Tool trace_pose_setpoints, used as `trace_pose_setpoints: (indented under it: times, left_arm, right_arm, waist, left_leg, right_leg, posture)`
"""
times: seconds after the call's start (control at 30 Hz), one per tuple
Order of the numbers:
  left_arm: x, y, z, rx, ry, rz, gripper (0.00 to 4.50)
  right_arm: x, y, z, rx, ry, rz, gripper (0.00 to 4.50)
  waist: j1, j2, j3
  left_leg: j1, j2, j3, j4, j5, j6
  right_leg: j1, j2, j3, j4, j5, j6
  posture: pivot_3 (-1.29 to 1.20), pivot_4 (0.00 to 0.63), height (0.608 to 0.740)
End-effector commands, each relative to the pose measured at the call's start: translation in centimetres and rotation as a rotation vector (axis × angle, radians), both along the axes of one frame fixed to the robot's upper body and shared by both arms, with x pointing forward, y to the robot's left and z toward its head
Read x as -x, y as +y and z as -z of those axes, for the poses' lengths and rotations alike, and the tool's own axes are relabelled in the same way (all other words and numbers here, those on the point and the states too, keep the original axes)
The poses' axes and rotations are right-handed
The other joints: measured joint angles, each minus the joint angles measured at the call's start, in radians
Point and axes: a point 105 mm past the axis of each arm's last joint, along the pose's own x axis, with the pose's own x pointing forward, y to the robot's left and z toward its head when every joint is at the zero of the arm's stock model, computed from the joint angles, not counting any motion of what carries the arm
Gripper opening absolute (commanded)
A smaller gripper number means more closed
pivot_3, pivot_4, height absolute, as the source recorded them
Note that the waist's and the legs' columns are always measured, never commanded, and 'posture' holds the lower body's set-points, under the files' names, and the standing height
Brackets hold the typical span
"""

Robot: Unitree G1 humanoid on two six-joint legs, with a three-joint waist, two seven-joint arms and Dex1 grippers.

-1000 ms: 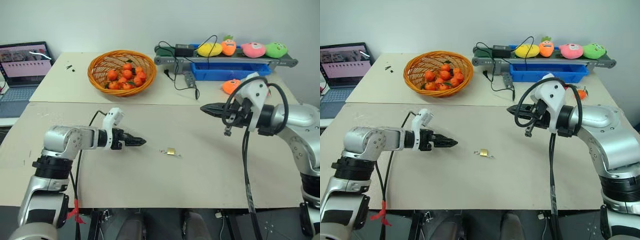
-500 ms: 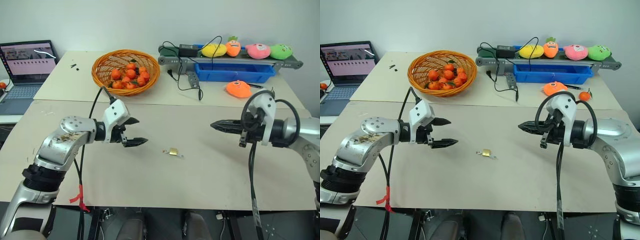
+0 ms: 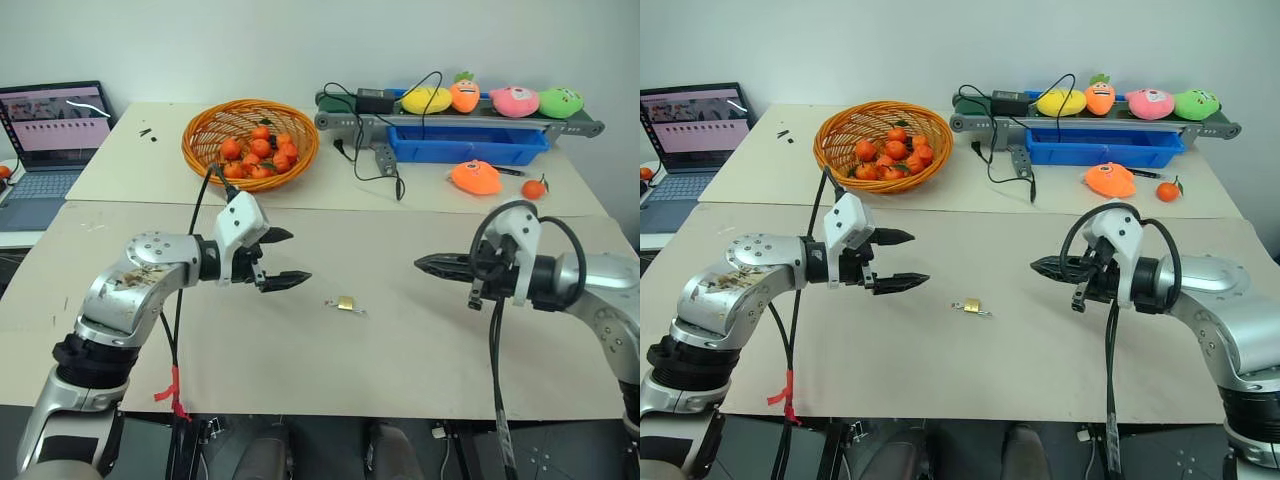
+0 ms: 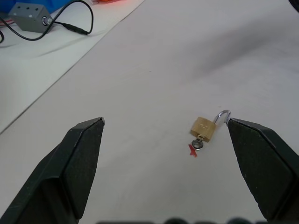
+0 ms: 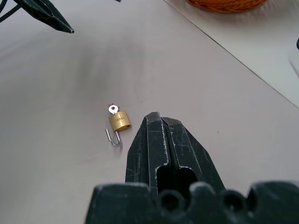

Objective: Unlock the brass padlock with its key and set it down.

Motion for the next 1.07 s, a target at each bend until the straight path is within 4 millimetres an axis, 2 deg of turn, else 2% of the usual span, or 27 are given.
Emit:
trace_pose_setpoints:
  times: [0.03,0.17,0.2,0.23,0.27,0.33,0.6,0.67,0.83,0.9,1.07]
  left_arm:
    - [0.4,-0.1,-1.3,0.020,-0.030,0.022,4.49]
    - [0.2,-0.1,-1.6,0.026,-0.031,0.021,4.49]
    - [0.2,-0.2,-1.6,0.025,-0.030,0.022,4.50]
    - [0.2,-0.2,-1.6,0.022,-0.028,0.027,4.50]
    - [0.3,-0.2,-1.5,0.018,-0.025,0.032,4.50]
    - [0.6,-0.2,-1.4,0.012,-0.012,0.048,4.50]
    - [1.8,0.3,-1.2,-0.013,0.066,0.105,4.50]
    - [1.9,0.5,-1.0,-0.033,0.071,0.112,4.50]
    - [2.1,0.8,-0.8,-0.056,0.071,0.117,4.50]
    - [2.1,0.9,-0.7,-0.068,0.063,0.117,4.50]
    - [2.0,1.1,-0.8,-0.044,0.073,0.106,4.50]
  right_arm:
    - [0.1,0.2,-1.4,-0.005,-0.072,-0.010,0.00]
    - [-0.2,0.0,-1.7,-0.056,-0.029,0.011,0.00]
    - [-0.2,0.0,-1.7,-0.061,-0.021,0.007,0.56]
    - [0.0,0.1,-1.7,-0.060,-0.012,-0.004,0.68]
    - [0.1,0.2,-1.7,-0.056,-0.009,-0.011,1.13]
    - [0.2,0.3,-1.7,-0.049,-0.006,-0.027,1.71]
    - [2.0,1.5,-1.3,0.036,-0.013,-0.162,4.49]
    - [2.1,1.5,-1.1,0.059,-0.021,-0.170,4.49]
    - [1.6,1.2,-1.0,0.068,-0.052,-0.146,4.49]
    - [1.3,1.0,-1.0,0.063,-0.050,-0.130,4.49]
    - [0.6,0.6,-0.9,0.059,-0.045,-0.097,4.49]
  waist:
    - [0.000,0.000,0.000]
    - [0.000,0.000,0.000]
    - [0.000,0.000,0.000]
    - [0.000,0.000,0.000]
    - [0.000,0.000,0.000]
    - [0.000,0.000,0.000]
    - [0.000,0.000,0.000]
    - [-0.004,0.000,0.000]
    - [-0.018,0.000,0.000]
    - [-0.021,0.000,0.000]
    - [-0.021,0.000,0.000]
  left_leg:
    - [0.000,0.000,0.000,0.000,0.000,0.000]
    - [0.000,0.000,0.000,0.000,0.000,0.000]
    - [0.000,0.000,0.000,0.000,0.000,0.000]
    - [0.000,0.000,0.000,0.000,0.000,0.000]
    - [0.000,0.000,0.000,0.000,0.000,0.000]
    - [0.000,0.000,0.000,0.000,0.000,0.000]
    - [0.000,0.000,0.000,0.000,0.000,0.000]
    - [-0.001,-0.002,-0.006,0.000,-0.004,0.006]
    - [-0.004,-0.012,-0.028,0.001,-0.001,0.002]
    - [-0.005,-0.011,-0.030,0.001,0.003,-0.004]
    - [-0.005,-0.009,-0.025,0.000,0.003,-0.005]
  right_leg:
    - [0.000,0.000,0.000,0.000,0.000,0.000]
    - [0.000,0.000,0.000,0.000,0.000,0.000]
    - [0.000,0.000,0.000,0.000,0.000,0.000]
    - [0.000,0.000,0.000,0.000,0.000,0.000]
    - [0.000,0.000,0.000,0.000,0.000,0.000]
    - [0.000,0.000,0.000,0.000,0.000,0.000]
    - [0.000,0.000,0.000,0.000,0.000,0.000]
    - [0.003,-0.002,-0.003,0.000,0.000,0.001]
    - [0.008,-0.007,-0.016,0.002,-0.003,0.005]
    - [0.008,-0.007,-0.018,0.002,-0.004,0.006]
    - [0.004,-0.006,-0.016,0.002,-0.004,0.006]
  posture:
    - [0.00,0.150,0.740]
    - [0.00,0.150,0.740]
    - [0.00,0.150,0.740]
    - [0.00,0.150,0.740]
    - [0.00,0.150,0.740]
    - [0.00,0.150,0.740]
    - [0.00,0.150,0.740]
    - [0.00,0.150,0.740]
    - [0.00,0.150,0.740]
    - [0.00,0.150,0.740]
    - [0.00,0.150,0.740]
